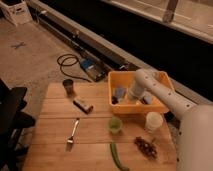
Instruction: Place brush in plastic cup
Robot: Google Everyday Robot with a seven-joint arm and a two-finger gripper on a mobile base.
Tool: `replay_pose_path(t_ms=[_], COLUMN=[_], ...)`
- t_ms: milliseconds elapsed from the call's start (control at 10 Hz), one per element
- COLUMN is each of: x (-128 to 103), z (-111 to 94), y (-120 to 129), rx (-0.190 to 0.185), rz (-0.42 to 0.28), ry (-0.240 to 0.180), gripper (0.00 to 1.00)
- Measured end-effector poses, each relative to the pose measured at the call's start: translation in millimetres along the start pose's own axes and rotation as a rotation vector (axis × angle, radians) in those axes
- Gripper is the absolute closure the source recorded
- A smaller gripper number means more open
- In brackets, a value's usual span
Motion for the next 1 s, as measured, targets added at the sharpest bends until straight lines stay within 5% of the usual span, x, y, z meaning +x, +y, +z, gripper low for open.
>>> replay_pose_path(t_ms=[500, 1000], x=[-29, -35], z=[-70, -120], y=[-10, -12], rx=[0.157, 0.248], rz=[-0.048, -0.084], ry=[-0.035, -0.016], gripper=[1.0, 1.0])
